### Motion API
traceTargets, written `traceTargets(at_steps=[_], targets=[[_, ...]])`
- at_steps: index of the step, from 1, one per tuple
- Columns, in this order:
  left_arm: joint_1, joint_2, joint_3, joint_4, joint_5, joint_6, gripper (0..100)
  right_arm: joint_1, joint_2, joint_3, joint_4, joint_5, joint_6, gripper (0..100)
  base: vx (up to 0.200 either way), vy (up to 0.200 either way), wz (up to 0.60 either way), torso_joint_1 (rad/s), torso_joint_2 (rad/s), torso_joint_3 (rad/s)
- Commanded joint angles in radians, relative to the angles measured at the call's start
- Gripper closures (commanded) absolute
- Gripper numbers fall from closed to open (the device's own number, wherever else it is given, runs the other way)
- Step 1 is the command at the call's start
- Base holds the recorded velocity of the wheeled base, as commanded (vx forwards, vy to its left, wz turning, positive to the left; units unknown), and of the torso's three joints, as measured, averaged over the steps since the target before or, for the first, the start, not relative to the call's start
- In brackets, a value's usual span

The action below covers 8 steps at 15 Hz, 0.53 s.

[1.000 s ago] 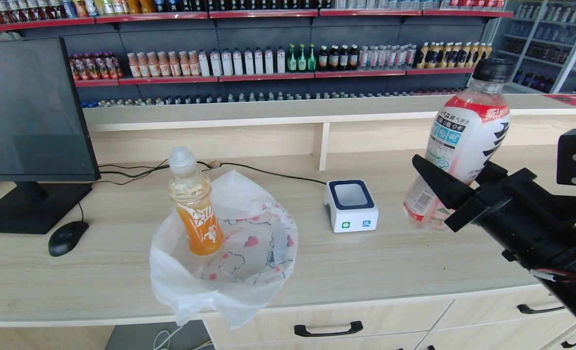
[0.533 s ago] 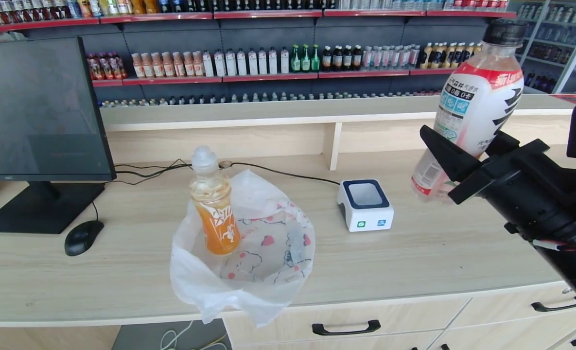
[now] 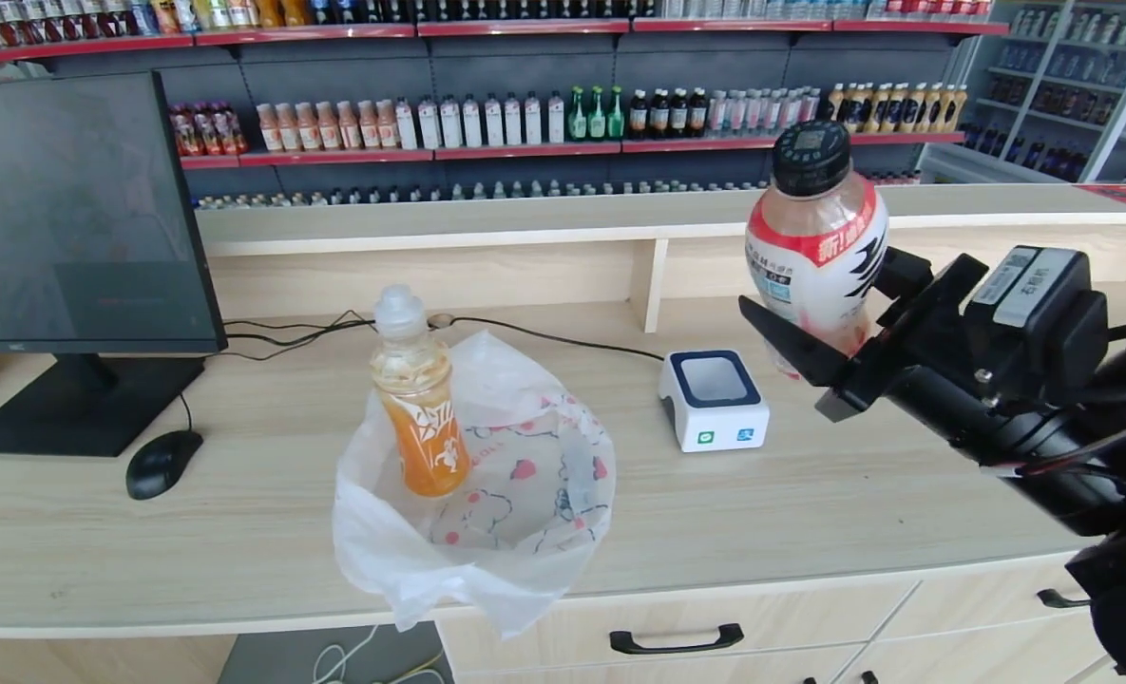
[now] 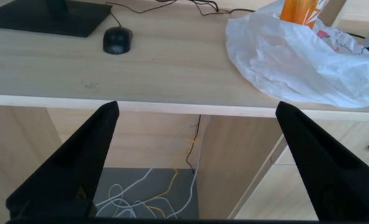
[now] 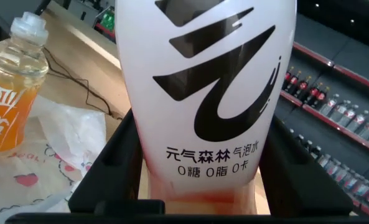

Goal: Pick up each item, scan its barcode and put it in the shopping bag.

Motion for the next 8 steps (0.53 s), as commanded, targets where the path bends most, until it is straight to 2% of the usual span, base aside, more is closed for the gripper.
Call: traceTargets(at_steps=[1, 4, 8], targets=[[0.0, 0.0, 0.0, -0.001, 0.001, -0.001, 0, -0.008, 0.091, -0.018, -0.001, 0.044, -0.054, 100, 0.0, 0.0, 0.0, 0.0, 0.0, 0.0], [0.0, 0.0, 0.0, -0.001, 0.001, -0.001, 0, -0.032, 0.16, -0.047, -0.001, 0.049, -0.073, 100, 0.0, 0.0, 0.0, 0.0, 0.0, 0.0], [0.0, 0.0, 0.0, -0.001, 0.001, -0.003, 0, -0.134, 0.284, -0.151, -0.001, 0.222, -0.16, 100, 0.0, 0.0, 0.0, 0.0, 0.0, 0.0]])
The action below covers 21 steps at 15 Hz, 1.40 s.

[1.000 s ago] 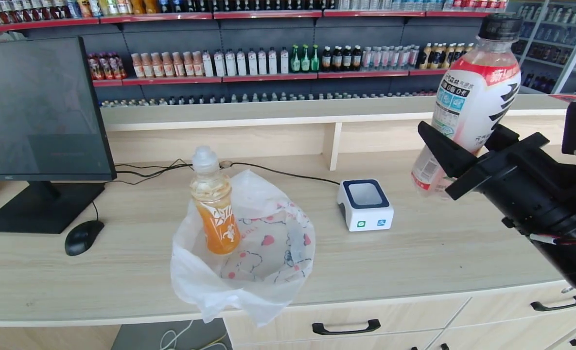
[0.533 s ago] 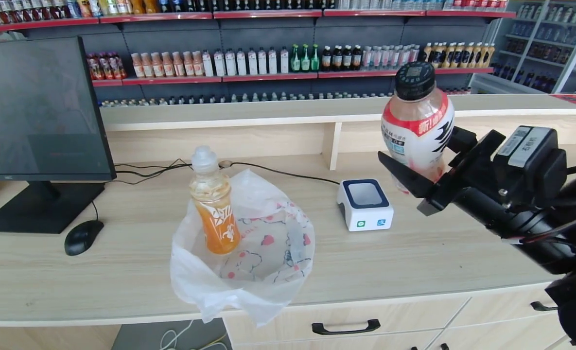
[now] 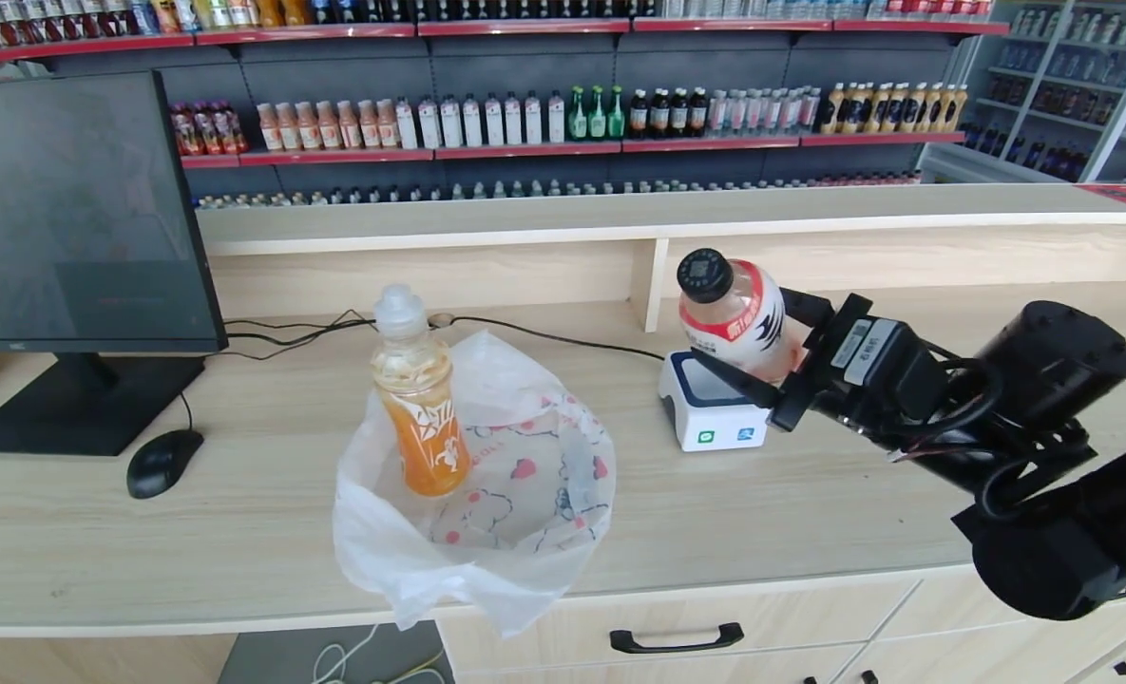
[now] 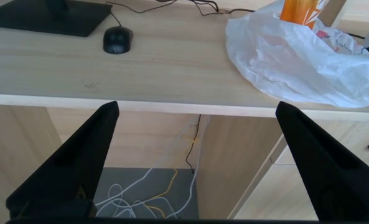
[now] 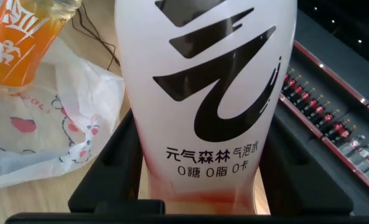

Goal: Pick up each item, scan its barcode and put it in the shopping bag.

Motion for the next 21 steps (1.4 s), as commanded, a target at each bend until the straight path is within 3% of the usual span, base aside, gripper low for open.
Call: traceTargets(at_steps=[1, 7, 11, 21], targets=[[0.0, 0.0, 0.0, -0.002, 0.0, -0.001, 0, -0.045, 0.075, -0.046, -0.001, 0.045, -0.025, 100, 0.0, 0.0, 0.0, 0.0, 0.0, 0.0], [0.0, 0.001, 0.0, -0.004, 0.0, 0.001, 0, -0.044, 0.222, -0.241, -0.001, 0.129, -0.02, 100, 0.0, 0.0, 0.0, 0.0, 0.0, 0.0], [0.0, 0.001, 0.0, -0.004, 0.0, 0.012, 0, -0.097, 0.276, -0.283, -0.001, 0.149, -0.025, 100, 0.0, 0.0, 0.0, 0.0, 0.0, 0.0], [0.0, 0.001, 0.0, -0.007, 0.0, 0.012, 0, -0.111, 0.326, -0.336, -0.001, 0.175, -0.023, 100, 0.0, 0.0, 0.0, 0.0, 0.0, 0.0]])
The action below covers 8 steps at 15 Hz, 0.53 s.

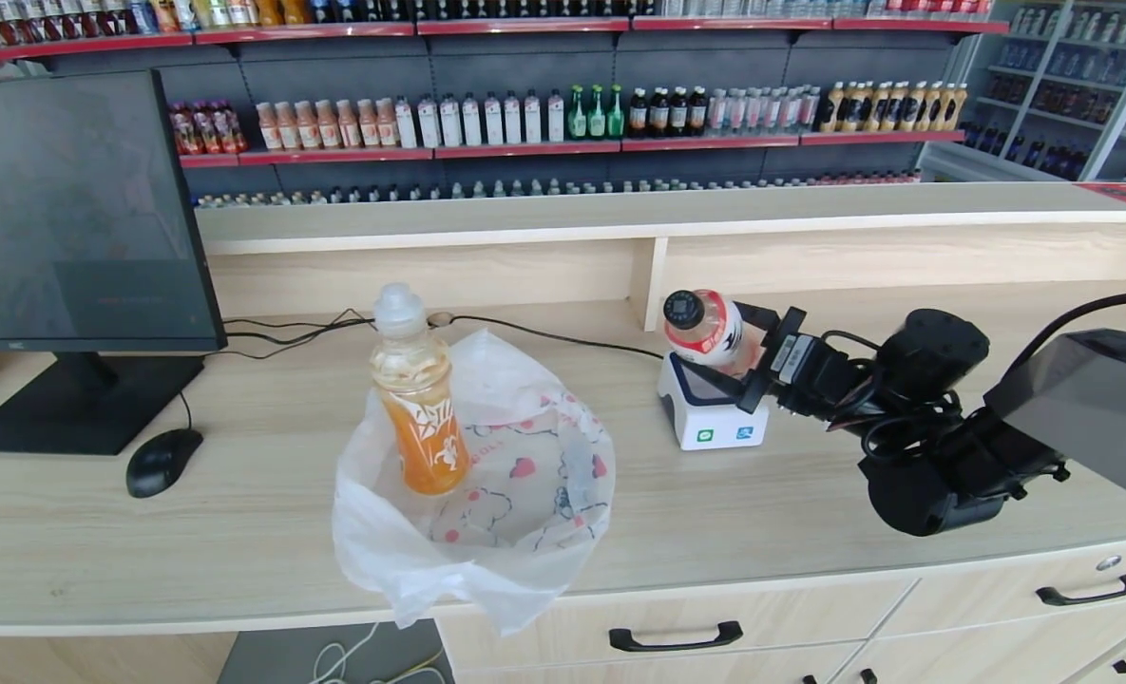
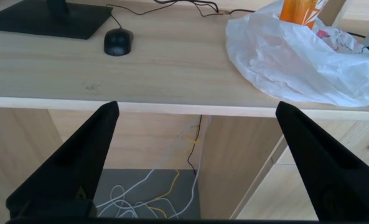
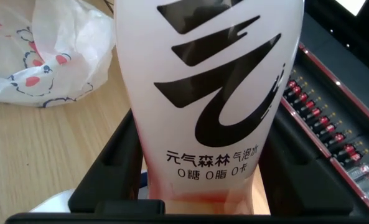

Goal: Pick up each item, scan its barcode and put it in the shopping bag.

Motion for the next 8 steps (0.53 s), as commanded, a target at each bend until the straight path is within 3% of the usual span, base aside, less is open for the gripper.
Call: traceTargets(at_steps=[1, 8], targets=[[0.0, 0.001, 0.0, -0.001, 0.001, 0.0, 0, -0.001, 0.007, -0.003, -0.001, -0.001, 0.0, 100, 0.0, 0.0, 0.0, 0.0, 0.0, 0.0], [0.0, 0.001, 0.0, -0.001, 0.001, 0.009, 0, -0.014, 0.03, -0.023, -0.001, -0.029, 0.003, 100, 0.0, 0.0, 0.0, 0.0, 0.0, 0.0]])
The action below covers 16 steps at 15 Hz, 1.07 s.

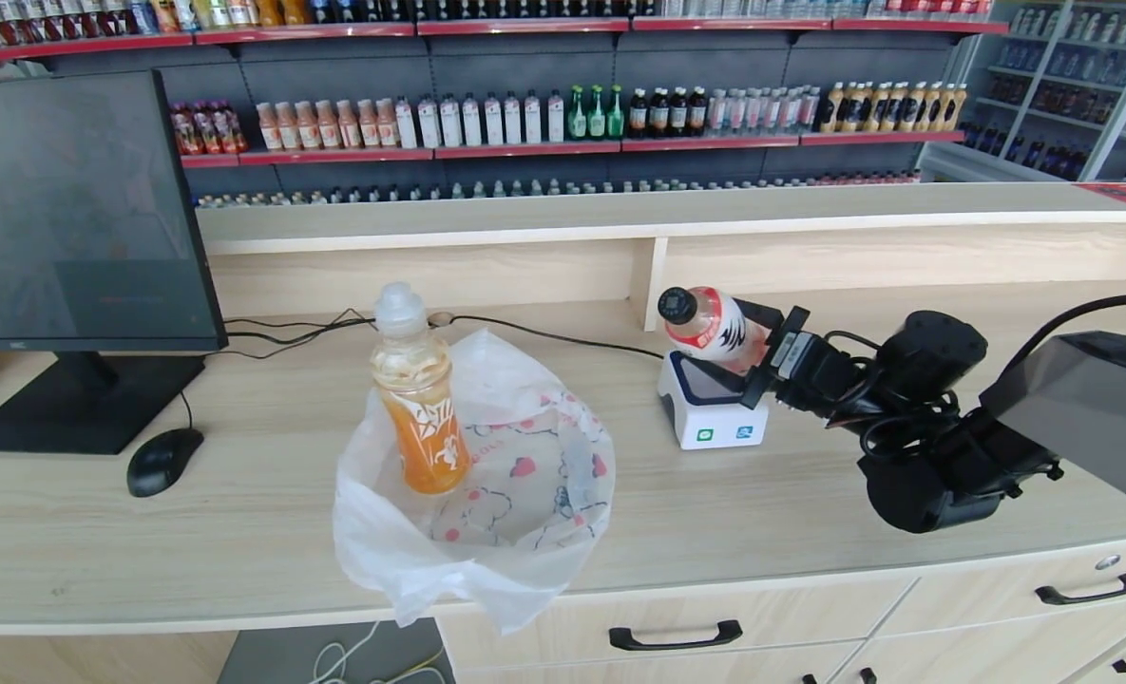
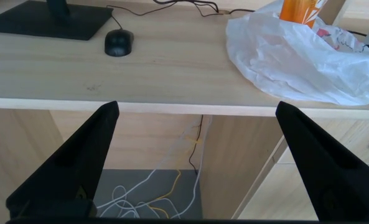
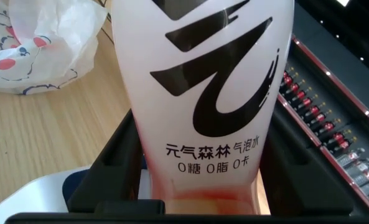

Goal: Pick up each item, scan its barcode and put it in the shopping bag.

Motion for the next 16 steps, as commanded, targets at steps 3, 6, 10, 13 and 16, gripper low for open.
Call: traceTargets(at_steps=[3, 6, 10, 13, 16], targets=[[0.0, 0.001, 0.0, 0.0, 0.001, -0.002, 0, 0.0, 0.006, -0.002, 0.001, -0.002, 0.0, 100, 0.0, 0.0, 0.0, 0.0, 0.0, 0.0], [0.0, 0.001, 0.0, 0.001, 0.001, -0.007, 0, 0.002, -0.007, -0.005, 0.001, -0.004, 0.002, 100, 0.0, 0.0, 0.0, 0.0, 0.0, 0.0], [0.0, 0.0, 0.0, 0.003, 0.001, -0.01, 0, 0.002, -0.04, -0.004, 0.001, -0.025, 0.026, 100, 0.0, 0.0, 0.0, 0.0, 0.0, 0.0], [0.0, 0.0, 0.0, 0.004, 0.001, -0.013, 0, 0.029, -0.082, -0.002, 0.001, -0.111, 0.056, 100, 0.0, 0.0, 0.0, 0.0, 0.0, 0.0], [0.0, 0.0, 0.0, 0.006, 0.001, -0.014, 0, 0.065, -0.143, 0.024, 0.001, -0.242, 0.132, 100, 0.0, 0.0, 0.0, 0.0, 0.0, 0.0]])
